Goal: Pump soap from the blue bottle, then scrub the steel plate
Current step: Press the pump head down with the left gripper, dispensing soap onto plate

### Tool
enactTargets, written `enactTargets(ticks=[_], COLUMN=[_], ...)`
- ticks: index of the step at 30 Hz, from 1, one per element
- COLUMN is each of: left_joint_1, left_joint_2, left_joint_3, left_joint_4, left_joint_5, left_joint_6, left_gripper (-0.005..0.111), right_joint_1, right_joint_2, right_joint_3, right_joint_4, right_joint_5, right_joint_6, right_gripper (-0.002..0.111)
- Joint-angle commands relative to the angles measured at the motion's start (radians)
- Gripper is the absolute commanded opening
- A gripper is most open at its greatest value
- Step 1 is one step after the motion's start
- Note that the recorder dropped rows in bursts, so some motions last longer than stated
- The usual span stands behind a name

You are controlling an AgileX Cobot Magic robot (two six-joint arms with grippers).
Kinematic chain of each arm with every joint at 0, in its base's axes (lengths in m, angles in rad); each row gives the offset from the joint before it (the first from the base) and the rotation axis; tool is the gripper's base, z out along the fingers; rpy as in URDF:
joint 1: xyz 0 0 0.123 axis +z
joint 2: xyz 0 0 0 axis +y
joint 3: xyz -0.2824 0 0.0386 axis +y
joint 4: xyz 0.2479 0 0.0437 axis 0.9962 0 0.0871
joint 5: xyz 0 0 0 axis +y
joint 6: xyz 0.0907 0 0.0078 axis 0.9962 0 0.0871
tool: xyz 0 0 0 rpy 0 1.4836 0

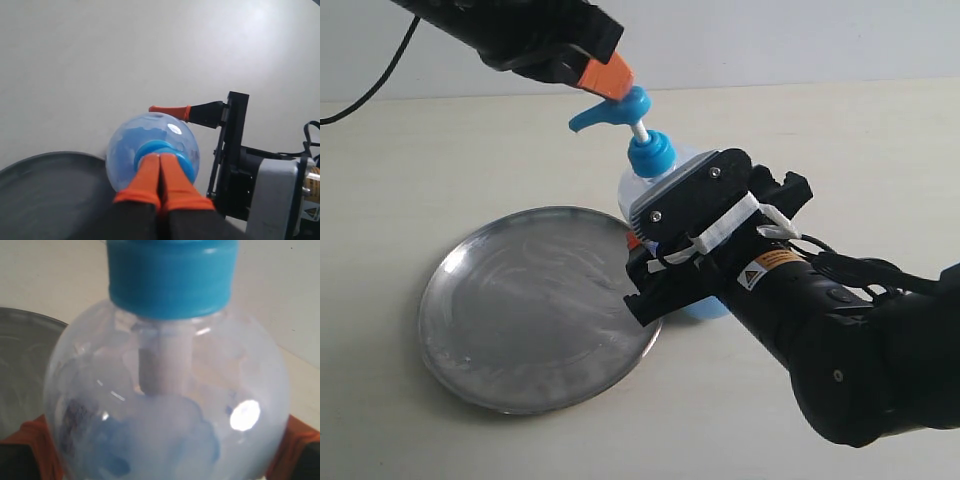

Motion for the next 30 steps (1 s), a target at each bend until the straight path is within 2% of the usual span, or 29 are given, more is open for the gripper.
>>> enactTargets(ticks=[1, 30], left_joint_1=[-0.005, -0.005], left_joint_2=[0.006, 0.031], left_joint_3=[0.006, 0.006], left_joint_4=[-0.006, -0.008], left_joint_5=[0.067, 0.087], left_joint_6=[-0.007, -0.007], left_gripper=[0.000, 0.000], right_joint_1=[0.000, 0.000], right_joint_2=[0.000, 0.000], right_joint_3=[-0.004, -0.004], right_joint_4=[-0.028, -0.092], right_joint_5=[0.032, 0.040], right_joint_6=[0.000, 0.002], right_gripper=[0.000, 0.000])
